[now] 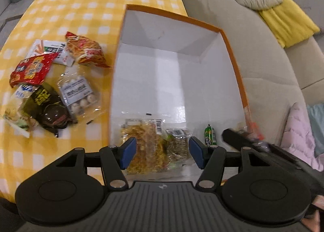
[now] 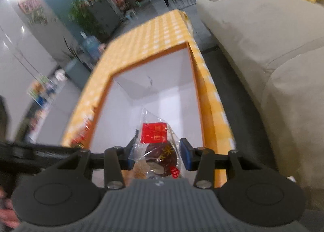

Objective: Organize snacks
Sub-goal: 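Lower the red-labelled bag into the box and open the right tool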

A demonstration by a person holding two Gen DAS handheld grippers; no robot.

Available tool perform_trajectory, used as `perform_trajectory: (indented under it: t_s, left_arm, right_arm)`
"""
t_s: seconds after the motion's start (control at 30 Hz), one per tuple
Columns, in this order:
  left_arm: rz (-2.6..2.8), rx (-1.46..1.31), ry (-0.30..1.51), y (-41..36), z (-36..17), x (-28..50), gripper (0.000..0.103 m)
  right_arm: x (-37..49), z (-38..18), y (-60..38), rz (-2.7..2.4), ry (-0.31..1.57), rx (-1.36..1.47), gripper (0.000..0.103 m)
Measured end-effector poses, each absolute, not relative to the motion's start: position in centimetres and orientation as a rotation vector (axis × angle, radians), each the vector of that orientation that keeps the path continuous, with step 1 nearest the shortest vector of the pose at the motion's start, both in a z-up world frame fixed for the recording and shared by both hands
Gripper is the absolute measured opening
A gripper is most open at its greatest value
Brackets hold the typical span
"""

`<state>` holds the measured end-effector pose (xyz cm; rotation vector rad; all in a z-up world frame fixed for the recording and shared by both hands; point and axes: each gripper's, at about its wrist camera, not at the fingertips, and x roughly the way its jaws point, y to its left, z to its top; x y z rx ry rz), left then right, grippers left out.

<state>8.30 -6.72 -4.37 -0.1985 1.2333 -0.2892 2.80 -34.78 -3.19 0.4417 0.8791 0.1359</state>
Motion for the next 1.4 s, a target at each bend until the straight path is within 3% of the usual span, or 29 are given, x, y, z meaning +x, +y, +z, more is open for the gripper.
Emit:
perform_trajectory:
  t_s: [0.13,0.37,0.57,1.0,1.4]
  left_arm:
    - [-0.291,-0.28,1.239,-4.4,-4.8,8.6,0.068]
    - [-0.358,-0.404,1.238,-2.0,-4.7,8.4,0.068]
    - [-0.425,-0.481,1.205,-1.0,-4.0,8.3,0.068]
    - [-0.297,-0.365,1.163,0.5,-0.4,7.1,0.068]
    - [-0.214,-0.221,1.088,1.1,4.6,4.1,0.068]
  right_arm:
    - [3.9,-4.1,-32.5,0.111,0.967,0.294,0.043]
    - [5.0,-4.4,-31.3,0.058,0.987,0.275,0.045]
    - [5.0,-4.3,-30.2,0.036,0.991,0.255,0.061]
    - [3.9,-1.8,-32.1,0.053,0.872,0.383,0.061]
    - [2.6,1.1,-30.4,0.07,0.839,0.289,0.064]
